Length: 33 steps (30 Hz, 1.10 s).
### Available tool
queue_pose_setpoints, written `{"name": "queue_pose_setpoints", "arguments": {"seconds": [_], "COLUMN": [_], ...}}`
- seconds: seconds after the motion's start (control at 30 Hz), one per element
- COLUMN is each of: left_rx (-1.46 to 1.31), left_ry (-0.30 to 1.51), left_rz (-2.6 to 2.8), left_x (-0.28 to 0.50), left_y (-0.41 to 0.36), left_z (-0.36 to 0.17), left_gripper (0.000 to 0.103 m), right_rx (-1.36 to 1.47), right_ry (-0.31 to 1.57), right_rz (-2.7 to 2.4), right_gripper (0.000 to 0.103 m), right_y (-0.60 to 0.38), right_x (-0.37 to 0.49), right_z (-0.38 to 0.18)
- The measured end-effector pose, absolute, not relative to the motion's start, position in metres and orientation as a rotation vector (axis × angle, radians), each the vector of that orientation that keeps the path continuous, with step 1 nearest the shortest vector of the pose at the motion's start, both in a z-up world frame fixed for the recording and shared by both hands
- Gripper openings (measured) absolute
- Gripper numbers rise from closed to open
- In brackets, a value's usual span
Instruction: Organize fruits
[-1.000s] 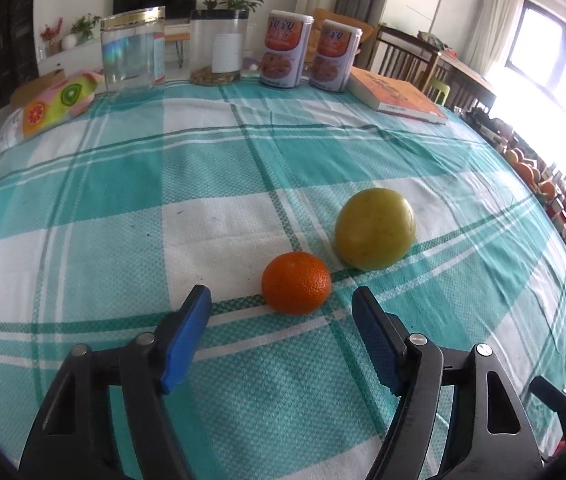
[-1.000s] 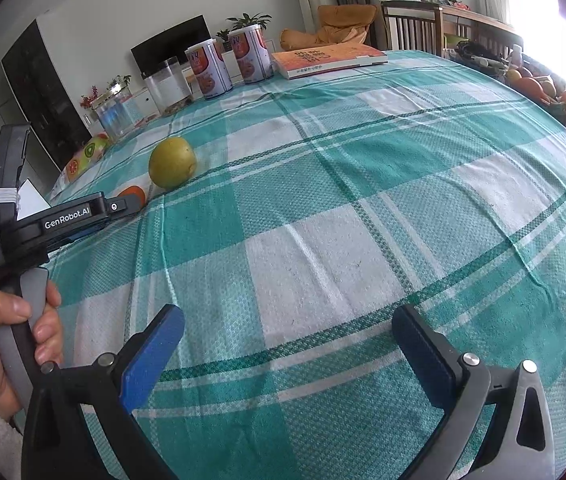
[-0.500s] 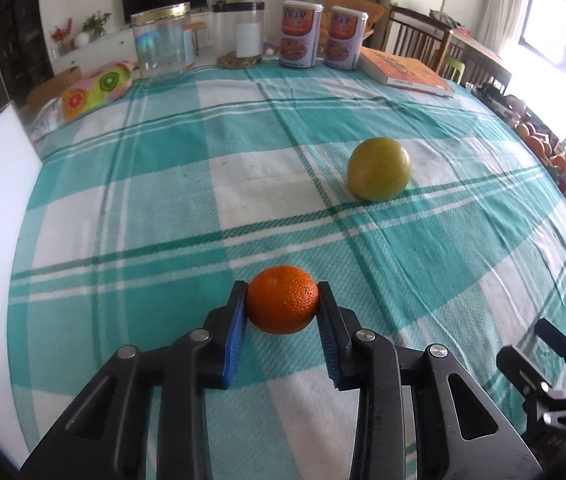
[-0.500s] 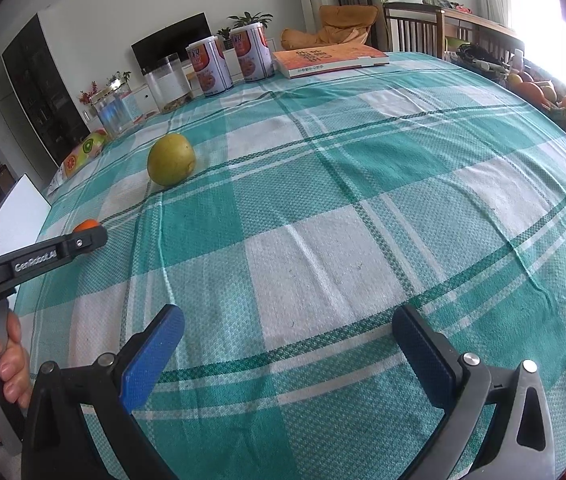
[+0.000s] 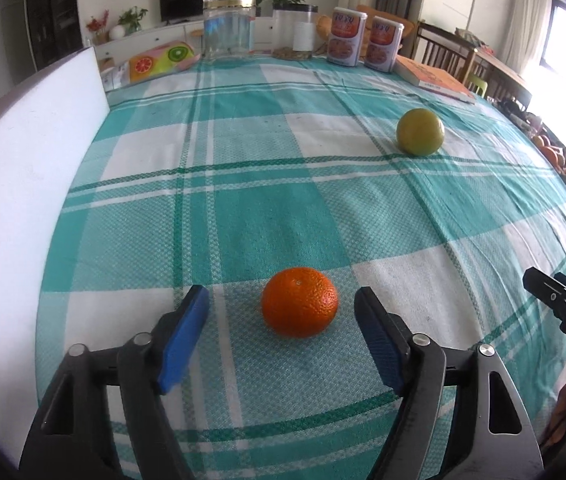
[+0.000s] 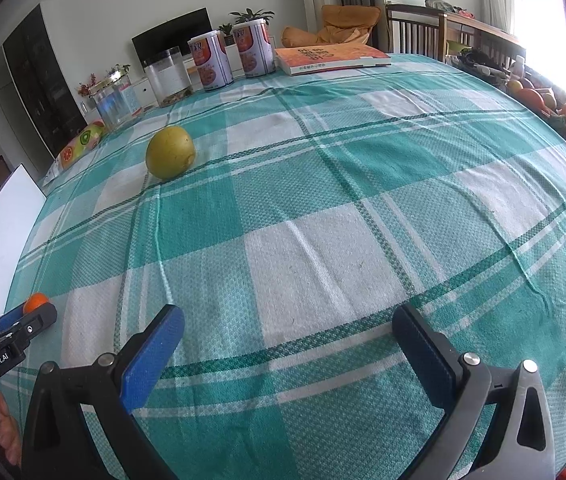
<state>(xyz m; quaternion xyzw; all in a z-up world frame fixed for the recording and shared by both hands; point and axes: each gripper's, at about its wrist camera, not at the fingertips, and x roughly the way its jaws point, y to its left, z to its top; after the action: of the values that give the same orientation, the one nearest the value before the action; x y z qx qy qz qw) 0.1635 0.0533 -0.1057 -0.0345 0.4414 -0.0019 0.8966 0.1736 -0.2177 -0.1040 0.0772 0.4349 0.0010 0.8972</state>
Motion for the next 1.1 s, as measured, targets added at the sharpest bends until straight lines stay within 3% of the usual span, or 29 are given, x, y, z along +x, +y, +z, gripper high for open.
{"name": "queue_pose_setpoints", "arguments": {"seconds": [0.07, 0.13, 0.3, 0.6, 0.77, 0.9, 0.93, 0.97, 1.0, 1.1], "left_rx": [-0.031, 0.001, -0.006, -0.005, -0.005, -0.005, -0.005, -0.005, -0.005, -0.005], "left_ry": [0.906, 0.911, 0.926, 0.927, 0.927, 0.927, 0.927, 0.927, 0.927, 0.927], "left_rz": [-0.004, 0.002, 0.002, -0.001, -0.001, -0.001, -0.001, -0.001, -0.001, -0.002], "left_x": [0.161, 0.161, 0.163, 0.163, 0.163, 0.163, 0.163, 0.163, 0.163, 0.163], "left_y": [0.05, 0.045, 0.047, 0.046, 0.046, 0.046, 0.046, 0.046, 0.046, 0.046], "left_z": [-0.109, -0.11, -0.113, -0.113, -0.113, -0.113, -0.114, -0.113, -0.114, -0.114], "left_gripper": [0.083, 0.092, 0.098, 0.1, 0.1, 0.1, 0.1, 0.1, 0.1, 0.1], "right_rx": [0.156, 0.152, 0.141, 0.322, 0.101, 0.304, 0.339, 0.329, 0.319, 0.333], "right_ry": [0.902, 0.904, 0.909, 0.974, 0.968, 1.075, 1.088, 1.068, 1.067, 1.059], "right_rz": [0.001, 0.0, -0.002, 0.218, 0.291, 0.263, 0.257, 0.238, 0.236, 0.266], "right_gripper": [0.103, 0.103, 0.103, 0.103, 0.102, 0.085, 0.074, 0.069, 0.051, 0.051], "right_y": [-0.217, -0.217, -0.215, -0.19, -0.132, -0.139, -0.141, -0.142, -0.141, -0.144], "right_x": [0.173, 0.173, 0.173, 0.245, 0.319, 0.354, 0.357, 0.356, 0.355, 0.34], "right_z": [-0.104, -0.104, -0.105, -0.08, -0.067, -0.09, -0.094, -0.092, -0.092, -0.09]}}
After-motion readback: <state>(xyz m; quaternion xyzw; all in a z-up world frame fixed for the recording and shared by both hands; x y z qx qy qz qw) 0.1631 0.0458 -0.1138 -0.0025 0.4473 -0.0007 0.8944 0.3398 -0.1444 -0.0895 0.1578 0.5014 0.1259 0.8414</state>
